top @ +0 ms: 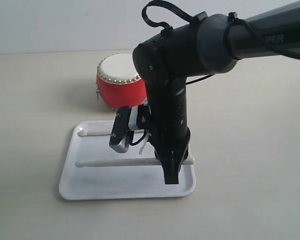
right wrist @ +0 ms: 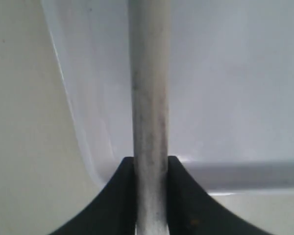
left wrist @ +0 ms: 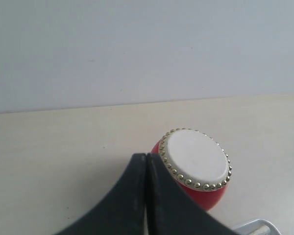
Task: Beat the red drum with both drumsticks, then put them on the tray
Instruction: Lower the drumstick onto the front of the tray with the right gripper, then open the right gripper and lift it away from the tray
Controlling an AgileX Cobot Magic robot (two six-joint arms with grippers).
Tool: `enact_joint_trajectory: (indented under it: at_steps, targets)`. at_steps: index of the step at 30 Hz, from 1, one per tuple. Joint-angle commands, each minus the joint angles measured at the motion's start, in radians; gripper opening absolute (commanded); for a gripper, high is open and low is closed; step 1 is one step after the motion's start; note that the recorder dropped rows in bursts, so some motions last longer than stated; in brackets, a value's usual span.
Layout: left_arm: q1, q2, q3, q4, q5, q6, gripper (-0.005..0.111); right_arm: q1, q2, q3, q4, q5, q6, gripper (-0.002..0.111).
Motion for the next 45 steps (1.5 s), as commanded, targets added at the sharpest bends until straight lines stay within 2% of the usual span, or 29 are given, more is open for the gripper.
enact_joint_trajectory:
  at_steps: [1,7,9,11,13,15,16,19,22,24,25,26,27,28,29,31,33,34,35,36,38,42,45]
  targets:
    - [-0.008,-0.006,0.003,-0.005,0.009,0.003,0.0,0.005,0.019,0.001,0.009,-0.061,-0.008,0.0]
    - [-0.008,-0.006,0.003,-0.005,0.012,0.003,0.0,0.005,0.052,0.001,0.018,-0.072,-0.035,0.0]
    - [-0.008,-0.006,0.003,-0.005,0.012,0.003,0.0,0.005,0.052,0.001,0.016,-0.076,-0.035,0.004]
    - [-0.008,-0.006,0.003,-0.005,0.012,0.003,0.0,0.005,0.052,-0.005,0.02,-0.072,-0.035,0.021]
    - [-0.008,-0.006,0.003,-0.005,0.014,0.003,0.0,0.005,0.052,-0.005,0.026,-0.078,-0.035,0.058]
    - [-0.008,-0.006,0.003,-0.005,0.02,0.001,0.0,0.005,0.045,-0.005,0.026,-0.083,-0.03,0.071]
    - [-0.008,-0.006,0.003,-0.005,0.027,0.001,0.0,0.005,0.035,-0.005,0.024,-0.087,-0.023,0.07]
    - [-0.008,-0.006,0.003,-0.002,0.077,-0.001,0.0,0.005,-0.064,-0.005,0.019,-0.157,0.009,0.057]
    - [-0.008,-0.006,0.003,0.056,0.089,-0.008,0.0,-0.001,-0.184,-0.005,0.019,-0.196,0.029,0.046]
    - [-0.008,-0.006,0.003,0.089,0.046,-0.058,0.0,-0.042,-0.278,-0.005,0.038,-0.198,0.056,0.034]
    - [-0.008,-0.014,0.003,0.118,-0.004,-0.082,0.0,-0.092,-0.342,0.002,0.086,-0.201,0.07,0.022]
    - [-0.008,-0.023,0.003,0.134,-0.035,-0.104,0.0,-0.122,-0.367,0.011,0.115,-0.217,0.073,0.018]
    - [-0.008,-0.043,0.003,0.19,-0.106,-0.168,0.0,-0.185,-0.426,0.049,0.21,-0.271,0.073,0.005]
    - [-0.008,-0.051,0.006,0.213,-0.134,-0.192,0.0,-0.209,-0.453,0.071,0.242,-0.308,0.073,0.0]
    - [-0.017,-0.08,0.026,0.223,-0.2,-0.214,0.0,-0.261,-0.508,0.139,0.295,-0.393,0.066,0.0]
    - [-0.092,-0.135,0.073,0.222,-0.343,-0.214,0.0,-0.317,-0.578,0.248,0.323,-0.548,0.071,0.0]
    - [-0.213,-0.205,0.122,0.219,-0.492,-0.214,0.0,-0.362,-0.639,0.359,0.352,-0.7,0.071,0.0]
    - [-0.303,-0.258,0.151,0.221,-0.597,-0.208,0.0,-0.383,-0.678,0.422,0.373,-0.808,0.073,0.0]
    - [-0.351,-0.285,0.171,0.228,-0.635,-0.202,0.0,-0.394,-0.7,0.457,0.387,-0.861,0.077,0.0]
    - [-0.432,-0.334,0.216,0.238,-0.685,-0.188,0.0,-0.416,-0.744,0.52,0.418,-0.97,0.1,0.0]
    - [-0.525,-0.407,0.274,0.238,-0.702,-0.186,0.0,-0.44,-0.803,0.628,0.433,-1.159,0.145,0.0]
    - [-0.545,-0.48,0.319,0.238,-0.679,-0.186,0.0,-0.445,-0.852,0.725,0.497,-1.356,0.205,0.0]
    - [-0.545,-0.504,0.327,0.238,-0.674,-0.186,0.0,-0.445,-0.854,0.745,0.518,-1.374,0.232,0.0]
